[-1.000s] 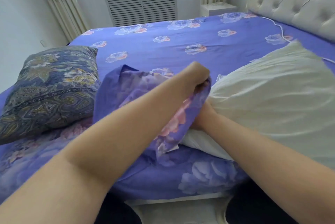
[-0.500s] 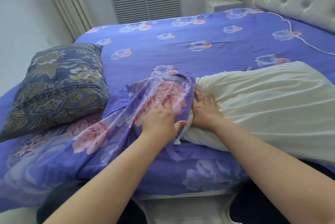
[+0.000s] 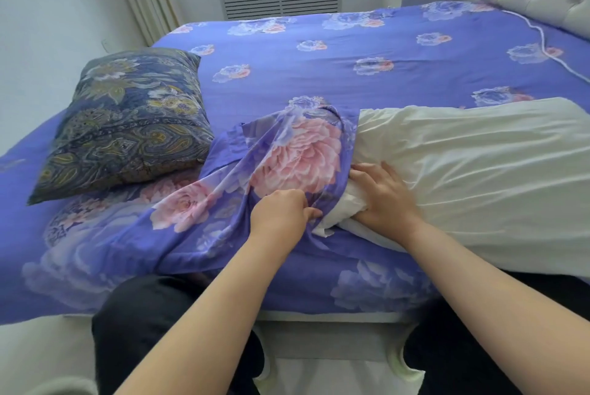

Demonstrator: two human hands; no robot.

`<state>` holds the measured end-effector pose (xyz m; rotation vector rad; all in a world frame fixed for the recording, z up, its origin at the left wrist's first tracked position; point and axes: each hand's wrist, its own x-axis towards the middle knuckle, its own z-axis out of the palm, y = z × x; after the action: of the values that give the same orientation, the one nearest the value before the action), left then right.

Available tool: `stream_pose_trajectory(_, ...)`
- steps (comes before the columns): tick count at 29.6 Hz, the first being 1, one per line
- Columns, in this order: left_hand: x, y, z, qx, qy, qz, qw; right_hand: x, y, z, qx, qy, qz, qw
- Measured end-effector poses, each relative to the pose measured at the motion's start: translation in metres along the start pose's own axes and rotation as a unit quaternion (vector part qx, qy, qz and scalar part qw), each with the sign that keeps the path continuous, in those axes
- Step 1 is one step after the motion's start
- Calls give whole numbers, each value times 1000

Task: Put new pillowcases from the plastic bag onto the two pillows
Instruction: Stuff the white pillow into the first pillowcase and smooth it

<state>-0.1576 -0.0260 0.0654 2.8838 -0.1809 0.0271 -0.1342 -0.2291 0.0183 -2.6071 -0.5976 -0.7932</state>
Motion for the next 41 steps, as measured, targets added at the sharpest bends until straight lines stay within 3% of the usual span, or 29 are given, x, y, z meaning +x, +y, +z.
stream_pose_trajectory(3, -10, -1, -3, -60, 0, 3, 998, 13, -7, -3, -6, -39, 100, 994)
stream_pose_trajectory(6, -23, 33, 1, -261, -41, 67, 962, 36, -6, -6, -1, -103, 250, 963)
stream_pose_trajectory(8, -24, 61, 7, -324, -14, 81, 942, 45, -3, -10, 146, -107, 348, 920)
stream_pose_trajectory(10, -16, 73, 9, -386, 13, 59, 921, 45, -1, -15, 321, -117, 401, 850)
stream_pose_trajectory(14, -2, 57, 14, -217, 86, 98, 967, 32, 10, -32, 506, -289, 317, 748)
stream_pose_trajectory(17, 1, 43, 12, -125, 270, 160, 941, 26, 24, -37, 627, -273, 284, 672)
stream_pose_trajectory(18, 8, 36, 12, -86, 300, 143, 939, 28, 25, -35, 631, -265, 282, 672)
stream_pose_trajectory(19, 16, 28, 11, -46, 271, 108, 955, 33, 24, -34, 617, -261, 290, 683)
stream_pose_trajectory(22, 31, 6, 21, 64, 70, 40, 995, 58, 6, -30, 472, -238, 314, 789)
stream_pose_trajectory(25, 20, 1, 43, 83, 51, 55, 994, 83, -6, -17, 349, -209, 320, 856)
stream_pose_trajectory(28, 10, 2, 55, 74, 75, 60, 993, 110, -5, -3, 325, -204, 332, 862)
stream_pose_trajectory(31, 7, 9, 53, 82, 85, 73, 990, 145, 10, 4, 316, -130, 352, 871)
stream_pose_trajectory(35, 11, 13, 40, 89, 168, 89, 978, 190, 26, 11, 121, -127, 313, 933)
stream_pose_trajectory(37, 15, 10, 38, 84, 198, 87, 973, 205, 24, 21, 49, -172, 277, 944)
stream_pose_trajectory(39, 18, 5, 39, 48, 215, 94, 971, 215, 22, 30, 72, -261, 253, 929)
stream_pose_trajectory(41, 20, -5, 44, -7, 232, 111, 966, 219, 37, 28, 183, -247, 305, 901)
